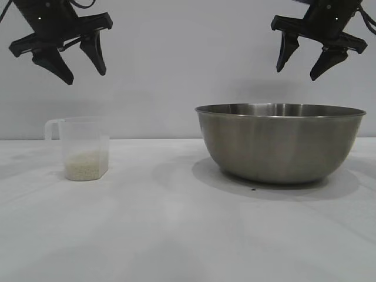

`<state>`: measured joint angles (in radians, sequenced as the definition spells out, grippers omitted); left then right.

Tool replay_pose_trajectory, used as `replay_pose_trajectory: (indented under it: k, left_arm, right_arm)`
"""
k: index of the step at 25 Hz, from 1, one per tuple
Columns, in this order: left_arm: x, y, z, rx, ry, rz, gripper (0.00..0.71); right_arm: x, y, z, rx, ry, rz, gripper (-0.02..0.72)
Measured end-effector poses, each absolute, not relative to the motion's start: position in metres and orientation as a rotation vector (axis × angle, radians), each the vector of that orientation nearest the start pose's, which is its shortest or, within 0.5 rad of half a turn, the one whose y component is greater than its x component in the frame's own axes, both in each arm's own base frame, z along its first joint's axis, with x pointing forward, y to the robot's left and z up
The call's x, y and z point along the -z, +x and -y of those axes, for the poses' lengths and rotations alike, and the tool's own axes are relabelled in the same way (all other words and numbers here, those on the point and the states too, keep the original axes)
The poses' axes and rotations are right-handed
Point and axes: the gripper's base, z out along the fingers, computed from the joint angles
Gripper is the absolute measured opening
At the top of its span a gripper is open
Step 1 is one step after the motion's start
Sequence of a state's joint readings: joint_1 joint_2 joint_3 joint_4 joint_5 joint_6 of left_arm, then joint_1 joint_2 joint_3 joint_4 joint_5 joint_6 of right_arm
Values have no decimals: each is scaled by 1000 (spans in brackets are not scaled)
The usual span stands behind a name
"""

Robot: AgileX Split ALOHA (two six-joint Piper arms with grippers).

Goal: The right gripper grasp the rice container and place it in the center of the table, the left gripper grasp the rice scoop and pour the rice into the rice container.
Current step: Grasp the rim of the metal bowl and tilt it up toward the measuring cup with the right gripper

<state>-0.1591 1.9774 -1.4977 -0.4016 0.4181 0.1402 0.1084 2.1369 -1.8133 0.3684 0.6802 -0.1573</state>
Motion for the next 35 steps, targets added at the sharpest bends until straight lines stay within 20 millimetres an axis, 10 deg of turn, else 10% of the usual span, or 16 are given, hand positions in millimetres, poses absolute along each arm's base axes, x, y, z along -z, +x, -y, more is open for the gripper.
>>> replay_pose_trajectory:
  k: [20, 35]
  left_arm:
    - [-228, 443, 86, 372, 6, -2370, 416]
    - [-228, 443, 86, 369, 13, -2369, 416]
  right_arm:
    - [-245, 478, -71, -336, -127, -2485, 505]
    - [-261, 437, -67, -311, -314, -2874, 505]
